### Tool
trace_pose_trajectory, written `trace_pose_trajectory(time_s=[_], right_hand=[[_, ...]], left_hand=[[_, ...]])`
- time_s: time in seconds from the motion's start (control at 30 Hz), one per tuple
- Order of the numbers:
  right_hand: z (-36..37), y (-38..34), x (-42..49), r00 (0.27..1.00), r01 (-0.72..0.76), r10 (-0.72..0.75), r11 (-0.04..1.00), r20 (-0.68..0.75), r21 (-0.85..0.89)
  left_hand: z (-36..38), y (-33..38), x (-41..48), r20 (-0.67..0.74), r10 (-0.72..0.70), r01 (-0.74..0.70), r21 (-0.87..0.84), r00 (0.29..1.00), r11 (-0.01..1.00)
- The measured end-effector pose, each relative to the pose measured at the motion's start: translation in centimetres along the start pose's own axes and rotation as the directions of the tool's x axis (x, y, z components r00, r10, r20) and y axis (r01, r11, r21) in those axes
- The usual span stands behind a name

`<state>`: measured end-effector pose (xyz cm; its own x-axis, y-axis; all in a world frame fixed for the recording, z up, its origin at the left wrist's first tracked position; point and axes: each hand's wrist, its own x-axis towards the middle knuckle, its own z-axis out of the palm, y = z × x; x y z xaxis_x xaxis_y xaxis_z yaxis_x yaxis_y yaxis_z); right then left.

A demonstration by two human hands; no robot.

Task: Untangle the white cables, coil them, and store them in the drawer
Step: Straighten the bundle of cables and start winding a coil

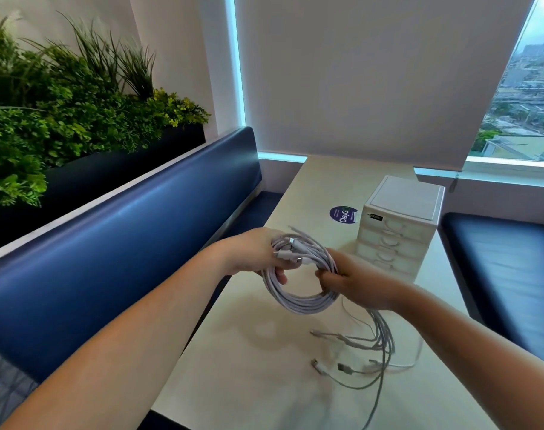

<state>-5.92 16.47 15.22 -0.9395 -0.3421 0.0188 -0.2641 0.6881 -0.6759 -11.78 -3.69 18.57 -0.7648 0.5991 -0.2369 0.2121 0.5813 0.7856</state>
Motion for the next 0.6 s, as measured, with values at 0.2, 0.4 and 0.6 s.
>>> trace_pose_trajectory(time_s=[0.2, 0.4, 0.6], right_hand=[[-0.6, 0.0, 0.2, 1.000, 0.025, -0.024, 0.992, -0.016, 0.124], [-2.9, 0.3, -0.4, 0.997, 0.074, -0.070, 0.944, -0.025, 0.321], [-3.3, 0.4, 0.0, 0.991, 0.036, -0.026, 0.996, -0.129, 0.076]], left_hand=[[1.5, 0.2, 0.2, -0.156, 0.071, -0.094, -0.149, 0.985, 0.984], [1.9, 0.1, -0.2, -0.133, 0.083, -0.122, -0.316, 0.988, 0.941], [2.1, 0.1, 0.1, -0.185, 0.073, -0.150, -0.445, 0.980, 0.883]])
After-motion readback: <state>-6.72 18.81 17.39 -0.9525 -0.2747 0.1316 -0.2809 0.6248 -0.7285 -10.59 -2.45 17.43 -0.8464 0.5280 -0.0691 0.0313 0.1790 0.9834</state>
